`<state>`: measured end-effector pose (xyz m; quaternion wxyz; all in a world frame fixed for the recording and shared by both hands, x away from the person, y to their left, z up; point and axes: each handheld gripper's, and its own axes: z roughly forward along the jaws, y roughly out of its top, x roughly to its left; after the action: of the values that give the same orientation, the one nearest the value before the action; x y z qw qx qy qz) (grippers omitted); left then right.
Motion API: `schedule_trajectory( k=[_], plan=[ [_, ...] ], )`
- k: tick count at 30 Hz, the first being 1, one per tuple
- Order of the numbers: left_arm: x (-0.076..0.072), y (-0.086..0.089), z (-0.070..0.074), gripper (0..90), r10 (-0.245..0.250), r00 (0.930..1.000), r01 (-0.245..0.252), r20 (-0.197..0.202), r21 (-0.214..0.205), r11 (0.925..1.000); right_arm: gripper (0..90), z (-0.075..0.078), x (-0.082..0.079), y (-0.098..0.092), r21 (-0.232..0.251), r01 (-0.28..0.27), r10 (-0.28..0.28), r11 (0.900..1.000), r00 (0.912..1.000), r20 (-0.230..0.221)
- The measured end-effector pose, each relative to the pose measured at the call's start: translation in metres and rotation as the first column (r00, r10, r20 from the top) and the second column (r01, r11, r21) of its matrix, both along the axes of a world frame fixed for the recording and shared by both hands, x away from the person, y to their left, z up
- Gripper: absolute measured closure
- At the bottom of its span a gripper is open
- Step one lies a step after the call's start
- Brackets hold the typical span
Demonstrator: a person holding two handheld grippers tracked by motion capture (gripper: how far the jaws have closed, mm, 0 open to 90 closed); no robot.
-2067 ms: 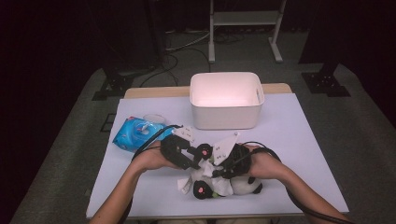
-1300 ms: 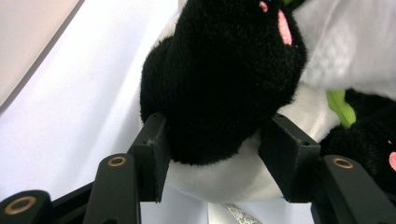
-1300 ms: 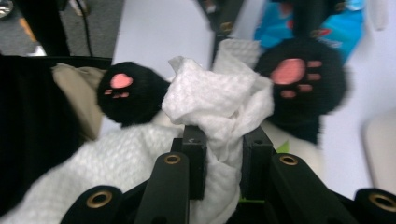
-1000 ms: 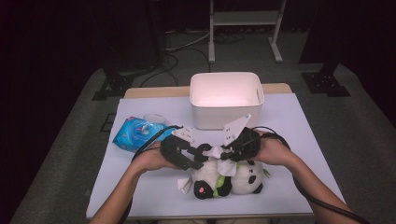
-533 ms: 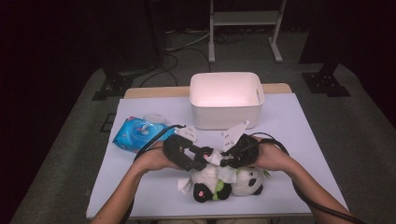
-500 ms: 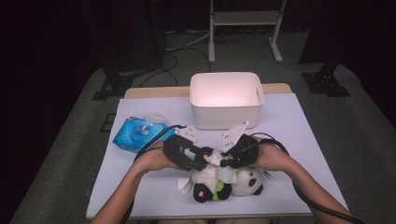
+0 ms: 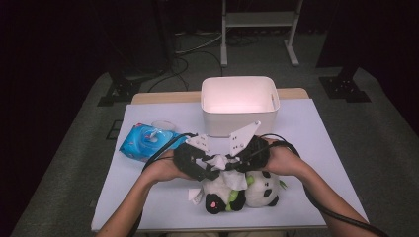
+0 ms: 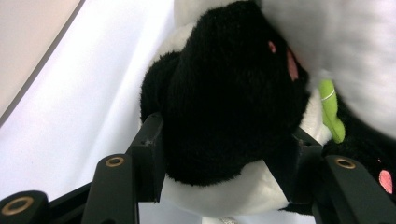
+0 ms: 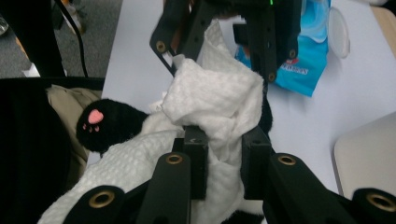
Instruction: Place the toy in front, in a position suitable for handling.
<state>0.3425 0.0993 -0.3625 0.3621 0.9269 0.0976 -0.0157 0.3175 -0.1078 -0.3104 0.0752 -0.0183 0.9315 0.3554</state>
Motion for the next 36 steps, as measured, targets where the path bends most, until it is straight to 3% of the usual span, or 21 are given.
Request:
schedule_trajectory(
  k=[6, 12, 15, 19, 23, 30, 36],
  plan=[
    [-0.001, 0.002, 0.0, 44.5, -0.005, 1.0, 0.005, -0.001, -0.007, 1.0, 76.0, -0.012, 0.011, -0.016, -0.081, 0.062, -0.063, 0.9947, 0.998, -0.009],
    [0.001, 0.004, 0.0, 44.7, -0.003, 0.9999, 0.003, -0.012, -0.01, 0.9999, 75.9, -0.02, 0.018, -0.046, -0.081, 0.116, -0.12, 0.99, 0.9914, -0.052],
    [0.002, 0.004, 0.0, 44.8, -0.003, 0.9997, 0.003, -0.023, -0.023, 0.9997, 75.8, -0.025, 0.019, -0.063, -0.046, 0.146, -0.15, 0.9882, 0.9847, -0.09],
    [0.001, 0.002, 0.001, 44.5, -0.002, 0.9998, 0.001, -0.021, -0.01, 1.0, 75.8, -0.026, 0.018, -0.071, -0.032, 0.161, -0.163, 0.9865, 0.9823, -0.093],
    [0.0, 0.0, 0.002, 44.6, -0.006, 0.9999, 0.006, -0.012, -0.007, 1.0, 75.8, -0.024, 0.018, -0.065, -0.028, 0.147, -0.149, 0.9888, 0.9846, -0.092],
    [-0.002, -0.001, 0.004, 44.8, -0.025, 0.9997, 0.025, 0.003, -0.004, 0.9997, 75.7, -0.019, 0.021, -0.037, -0.046, 0.103, -0.107, 0.9936, 0.9917, -0.072],
    [-0.004, -0.003, 0.005, 44.6, -0.036, 0.9993, 0.036, 0.007, -0.009, 0.9993, 75.7, -0.013, 0.022, -0.016, -0.03, 0.062, -0.064, 0.9977, 0.9957, -0.068]
  ],
)
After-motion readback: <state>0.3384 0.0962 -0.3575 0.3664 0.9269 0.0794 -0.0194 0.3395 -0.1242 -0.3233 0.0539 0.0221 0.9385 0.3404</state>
